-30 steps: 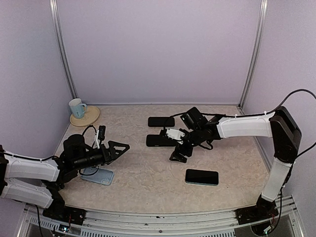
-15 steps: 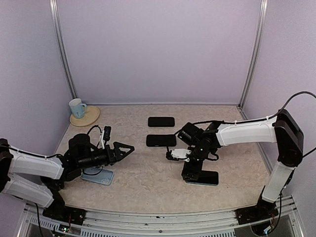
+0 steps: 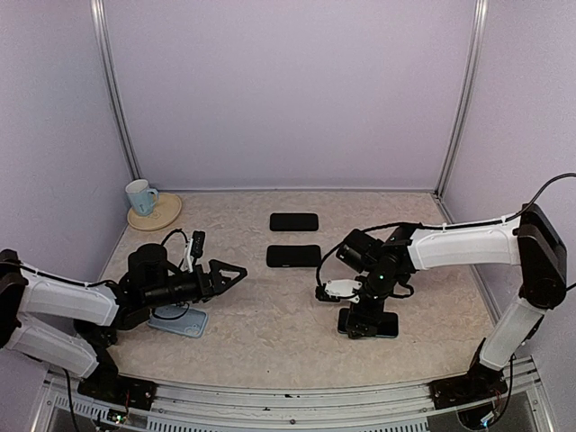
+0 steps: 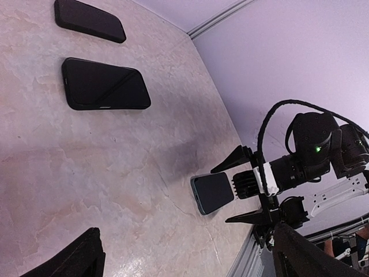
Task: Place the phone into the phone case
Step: Pick up the phone at the center of the board.
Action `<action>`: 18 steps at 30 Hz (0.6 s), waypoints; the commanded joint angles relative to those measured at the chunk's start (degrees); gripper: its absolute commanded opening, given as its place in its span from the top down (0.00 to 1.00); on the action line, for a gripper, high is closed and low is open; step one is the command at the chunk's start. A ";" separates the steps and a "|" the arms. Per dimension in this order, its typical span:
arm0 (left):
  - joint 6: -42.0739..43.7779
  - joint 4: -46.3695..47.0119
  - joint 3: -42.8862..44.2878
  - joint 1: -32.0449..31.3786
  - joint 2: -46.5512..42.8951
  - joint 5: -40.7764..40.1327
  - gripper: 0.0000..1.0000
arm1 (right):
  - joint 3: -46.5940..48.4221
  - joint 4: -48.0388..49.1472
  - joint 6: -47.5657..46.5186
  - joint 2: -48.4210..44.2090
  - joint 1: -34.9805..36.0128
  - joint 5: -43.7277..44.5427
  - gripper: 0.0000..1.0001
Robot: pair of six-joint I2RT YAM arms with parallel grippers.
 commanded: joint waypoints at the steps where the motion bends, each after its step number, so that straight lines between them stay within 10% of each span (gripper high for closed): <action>1: 0.50 2.60 1.21 -0.42 0.61 0.87 0.01 | -0.74 1.76 -1.10 1.60 -1.30 -2.50 0.00; 18: -0.24 4.34 1.32 -0.85 2.89 1.01 0.01 | -0.48 3.64 -2.26 6.36 -3.57 -2.51 0.01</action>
